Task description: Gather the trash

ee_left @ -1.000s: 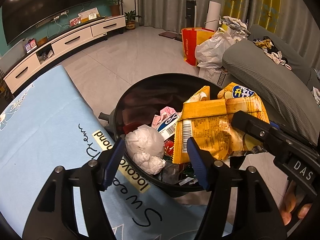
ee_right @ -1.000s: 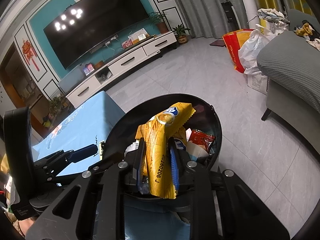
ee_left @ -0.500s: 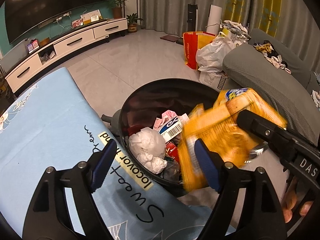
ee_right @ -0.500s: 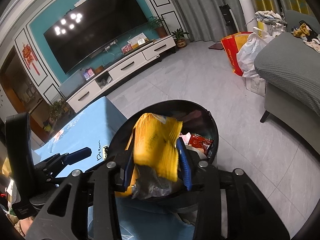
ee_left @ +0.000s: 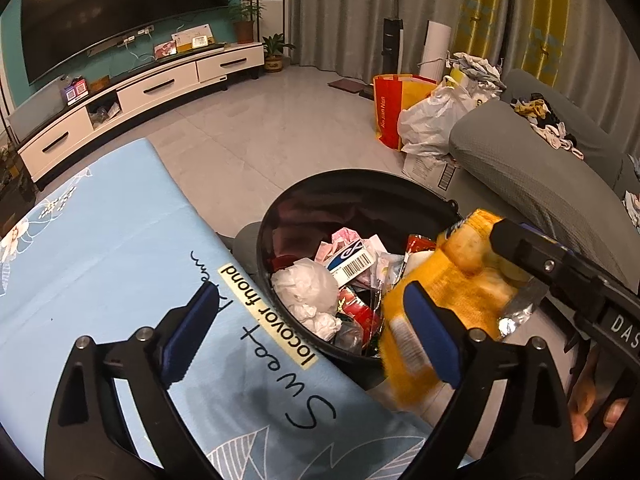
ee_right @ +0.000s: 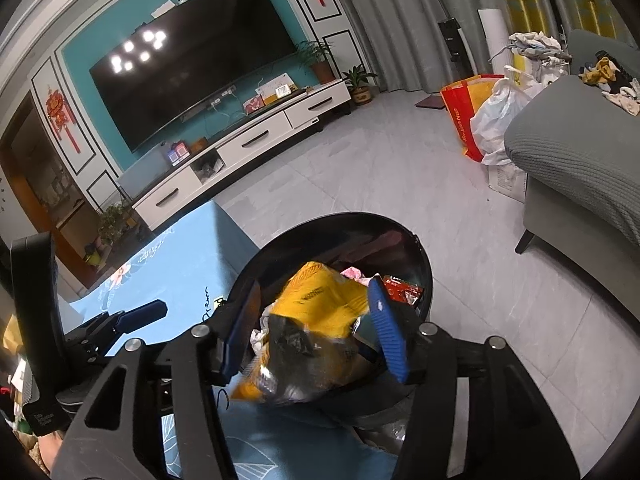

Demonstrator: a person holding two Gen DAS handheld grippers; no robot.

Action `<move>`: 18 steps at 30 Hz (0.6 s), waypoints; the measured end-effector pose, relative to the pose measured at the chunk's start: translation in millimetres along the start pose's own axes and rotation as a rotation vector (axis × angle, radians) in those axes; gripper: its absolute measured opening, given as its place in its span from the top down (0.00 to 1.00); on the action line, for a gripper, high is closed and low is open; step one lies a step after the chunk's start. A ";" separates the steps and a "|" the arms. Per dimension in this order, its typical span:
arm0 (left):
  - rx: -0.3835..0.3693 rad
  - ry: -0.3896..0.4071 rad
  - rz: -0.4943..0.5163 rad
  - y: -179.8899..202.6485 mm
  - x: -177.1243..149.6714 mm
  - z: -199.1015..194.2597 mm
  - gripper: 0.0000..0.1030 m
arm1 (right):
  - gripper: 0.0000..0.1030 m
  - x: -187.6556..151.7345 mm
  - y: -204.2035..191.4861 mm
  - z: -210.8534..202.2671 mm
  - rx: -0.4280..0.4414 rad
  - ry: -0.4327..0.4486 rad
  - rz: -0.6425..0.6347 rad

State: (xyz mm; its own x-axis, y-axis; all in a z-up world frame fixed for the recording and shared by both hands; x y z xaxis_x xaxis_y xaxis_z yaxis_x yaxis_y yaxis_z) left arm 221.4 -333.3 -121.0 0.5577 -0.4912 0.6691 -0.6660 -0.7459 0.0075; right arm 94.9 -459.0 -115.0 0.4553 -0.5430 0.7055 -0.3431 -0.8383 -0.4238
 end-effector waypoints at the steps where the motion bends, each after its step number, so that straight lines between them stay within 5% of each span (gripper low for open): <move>1: 0.000 0.000 -0.003 -1.0 -0.2 -1.1 0.09 | 0.44 0.8 0.8 0.1 -0.001 -0.001 0.005; 18: 0.025 -0.005 -0.044 -14.6 -5.4 -19.6 0.05 | 0.17 2.4 -4.4 -24.4 -0.035 0.002 -0.006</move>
State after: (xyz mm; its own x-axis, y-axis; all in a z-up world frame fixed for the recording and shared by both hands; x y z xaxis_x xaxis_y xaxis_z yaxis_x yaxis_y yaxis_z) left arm 218.4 -311.0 -110.2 0.5884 -0.4599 0.6651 -0.6283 -0.7778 0.0180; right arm 77.5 -455.5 -97.6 0.4560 -0.5376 0.7093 -0.3686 -0.8395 -0.3993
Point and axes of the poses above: each gripper's, at about its wrist camera, not at the fingertips, and z roughly the way its jaws point, y to its right, x to its top, the point moved 5 cm from there along z, roughly the way its jaws point, and after that the axes turned 2 degrees about z, right-handed, at the moved point
